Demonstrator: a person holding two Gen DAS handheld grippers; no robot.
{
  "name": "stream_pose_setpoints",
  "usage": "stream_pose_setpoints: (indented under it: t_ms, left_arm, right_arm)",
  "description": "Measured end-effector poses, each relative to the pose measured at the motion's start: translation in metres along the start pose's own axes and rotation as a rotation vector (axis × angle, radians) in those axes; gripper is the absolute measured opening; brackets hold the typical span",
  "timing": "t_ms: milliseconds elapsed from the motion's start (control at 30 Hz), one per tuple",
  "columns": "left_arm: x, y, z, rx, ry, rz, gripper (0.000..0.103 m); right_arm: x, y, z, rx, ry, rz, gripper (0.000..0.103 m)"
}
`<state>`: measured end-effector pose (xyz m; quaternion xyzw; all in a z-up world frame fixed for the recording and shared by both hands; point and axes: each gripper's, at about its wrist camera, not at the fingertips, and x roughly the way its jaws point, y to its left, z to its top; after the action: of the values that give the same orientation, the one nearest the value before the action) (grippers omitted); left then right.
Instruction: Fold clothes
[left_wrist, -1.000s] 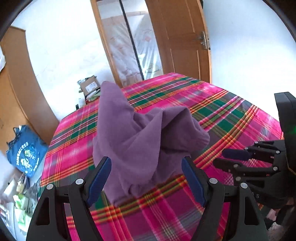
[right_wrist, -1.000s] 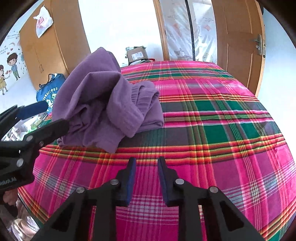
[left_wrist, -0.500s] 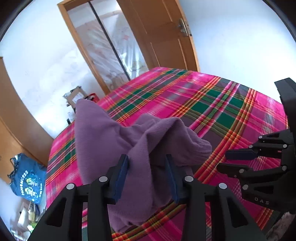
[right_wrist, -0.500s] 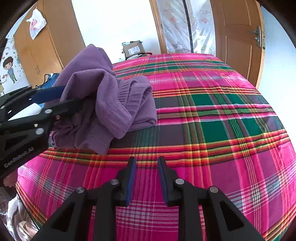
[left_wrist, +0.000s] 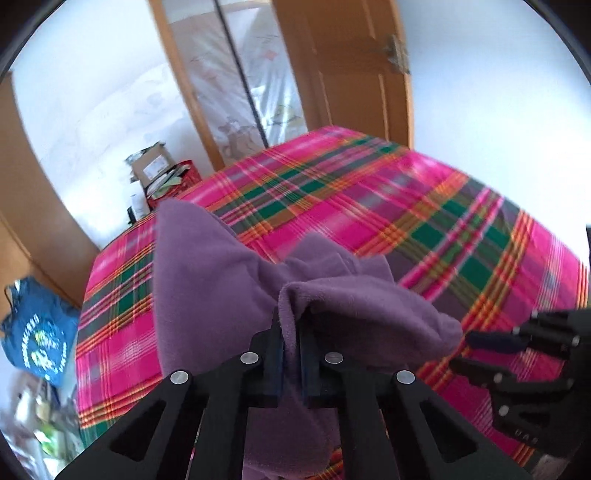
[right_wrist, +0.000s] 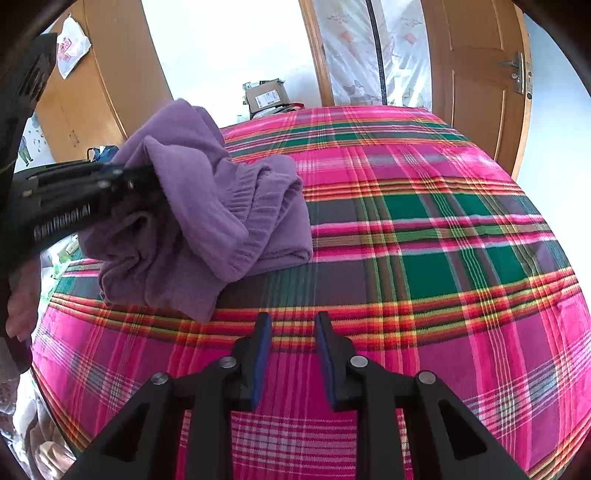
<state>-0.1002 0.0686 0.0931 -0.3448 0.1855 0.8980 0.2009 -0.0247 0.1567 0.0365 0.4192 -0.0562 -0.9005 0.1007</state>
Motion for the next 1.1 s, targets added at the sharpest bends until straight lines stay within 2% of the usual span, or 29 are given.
stream_pose_setpoints:
  t_ms: [200,433,600,700,767,900,1100]
  left_arm:
    - [-0.015,0.036,0.006,-0.16,-0.038,-0.004,0.006]
    - [-0.02,0.083,-0.002,-0.33,-0.034,0.043,0.006]
    - [-0.022,0.111,-0.017,-0.413,-0.032,0.089,0.006]
    - [-0.024,0.127,-0.029,-0.46,-0.027,0.111,0.006]
    - [-0.025,0.136,-0.037,-0.486,-0.023,0.121,0.006]
    - [-0.026,0.149,-0.051,-0.534,-0.016,0.141,0.006]
    - [-0.027,0.166,-0.068,-0.609,-0.009,0.157,0.006]
  right_arm:
    - [0.0,0.003,0.005,-0.011,-0.019,0.023,0.025]
    - [0.004,0.009,0.013,-0.032,-0.026,0.041,0.025]
    - [0.008,0.012,0.019,-0.036,-0.025,0.064,0.034]
    - [0.013,0.014,0.021,-0.029,-0.007,0.103,0.035]
    - [0.019,0.015,0.022,-0.016,0.011,0.141,0.043]
    - [0.028,0.013,0.024,0.017,0.038,0.211,0.044]
    - [0.031,0.017,0.024,0.064,0.021,0.356,0.046]
